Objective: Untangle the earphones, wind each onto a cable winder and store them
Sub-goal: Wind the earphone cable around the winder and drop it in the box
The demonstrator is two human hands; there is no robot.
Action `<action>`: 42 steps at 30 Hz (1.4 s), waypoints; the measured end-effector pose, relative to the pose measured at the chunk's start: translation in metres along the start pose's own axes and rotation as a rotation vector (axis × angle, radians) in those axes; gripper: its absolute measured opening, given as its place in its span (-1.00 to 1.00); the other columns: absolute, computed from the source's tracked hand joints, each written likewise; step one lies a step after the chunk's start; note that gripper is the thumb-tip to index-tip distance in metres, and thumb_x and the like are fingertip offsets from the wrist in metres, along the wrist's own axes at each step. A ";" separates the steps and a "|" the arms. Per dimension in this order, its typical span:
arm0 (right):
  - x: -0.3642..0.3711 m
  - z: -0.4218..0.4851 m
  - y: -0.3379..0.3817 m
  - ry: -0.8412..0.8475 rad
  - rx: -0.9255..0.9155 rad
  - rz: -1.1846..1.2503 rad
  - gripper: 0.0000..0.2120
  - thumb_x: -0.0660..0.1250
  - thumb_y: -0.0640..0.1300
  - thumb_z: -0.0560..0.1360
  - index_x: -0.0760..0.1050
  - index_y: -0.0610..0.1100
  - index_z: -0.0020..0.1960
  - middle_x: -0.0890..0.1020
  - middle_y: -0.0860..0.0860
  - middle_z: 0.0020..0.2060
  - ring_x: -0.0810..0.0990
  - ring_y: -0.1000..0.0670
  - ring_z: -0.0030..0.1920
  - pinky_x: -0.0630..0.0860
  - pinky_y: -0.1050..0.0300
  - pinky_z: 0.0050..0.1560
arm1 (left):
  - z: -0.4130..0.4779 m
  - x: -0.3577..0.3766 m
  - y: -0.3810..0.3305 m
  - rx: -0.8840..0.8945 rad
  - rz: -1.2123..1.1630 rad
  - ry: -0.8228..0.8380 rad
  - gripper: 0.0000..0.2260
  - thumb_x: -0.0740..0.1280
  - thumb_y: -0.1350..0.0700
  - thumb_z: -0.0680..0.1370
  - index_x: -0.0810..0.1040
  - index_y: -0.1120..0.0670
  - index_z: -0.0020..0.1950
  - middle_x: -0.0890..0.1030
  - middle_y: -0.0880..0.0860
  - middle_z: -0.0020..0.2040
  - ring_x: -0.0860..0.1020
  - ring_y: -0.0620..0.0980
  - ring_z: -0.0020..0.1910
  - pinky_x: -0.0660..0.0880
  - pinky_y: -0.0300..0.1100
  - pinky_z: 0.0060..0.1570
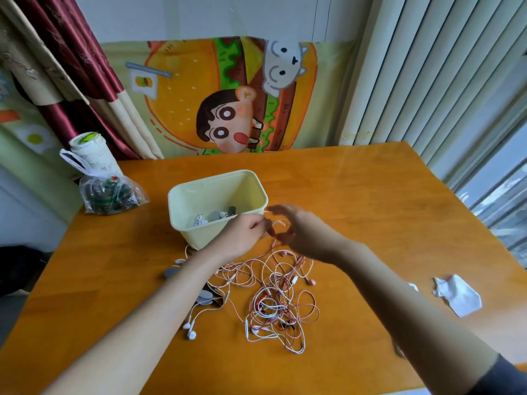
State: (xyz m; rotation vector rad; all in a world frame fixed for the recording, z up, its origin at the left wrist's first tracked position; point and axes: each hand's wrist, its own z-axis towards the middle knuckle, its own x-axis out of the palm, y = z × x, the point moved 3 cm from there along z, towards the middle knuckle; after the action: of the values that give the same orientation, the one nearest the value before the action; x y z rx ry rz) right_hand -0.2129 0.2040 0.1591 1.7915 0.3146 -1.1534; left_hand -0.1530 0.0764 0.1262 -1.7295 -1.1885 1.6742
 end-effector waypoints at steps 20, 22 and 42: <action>-0.013 -0.008 -0.122 -0.477 0.631 0.215 -0.75 0.18 -0.12 0.56 0.57 -0.07 -0.21 0.63 0.02 -0.36 0.62 -0.09 -0.26 0.57 0.01 -0.13 | -0.028 0.002 0.095 -0.262 0.126 0.212 -0.71 0.09 0.12 0.67 0.52 0.08 -0.16 0.35 -0.02 -0.37 0.32 -0.07 -0.38 0.32 -0.20 -0.29; -0.007 -0.010 -0.124 -0.380 0.702 0.081 -0.78 0.18 -0.11 0.55 0.59 -0.06 -0.11 0.67 -0.03 -0.22 0.63 -0.15 -0.14 0.54 0.05 -0.06 | -0.028 0.003 0.095 -0.267 0.111 0.205 -0.71 0.08 0.14 0.67 0.53 0.08 -0.13 0.35 0.02 -0.36 0.32 -0.04 -0.37 0.31 -0.18 -0.30; 0.063 -0.004 -0.047 0.002 0.113 0.047 -0.77 0.16 -0.19 0.61 0.58 -0.23 -0.02 0.59 -0.03 -0.27 0.46 0.09 -0.39 0.36 0.39 -0.42 | -0.036 0.035 0.069 -0.188 -0.052 0.271 -0.72 0.11 0.07 0.67 0.53 0.04 -0.13 0.33 -0.03 -0.38 0.33 -0.08 -0.37 0.32 -0.15 -0.24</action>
State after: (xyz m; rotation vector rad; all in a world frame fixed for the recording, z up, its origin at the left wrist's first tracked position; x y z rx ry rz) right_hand -0.2078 0.2149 0.0819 1.8885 0.2113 -1.1556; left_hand -0.1041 0.0778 0.0565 -1.9468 -1.2810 1.2820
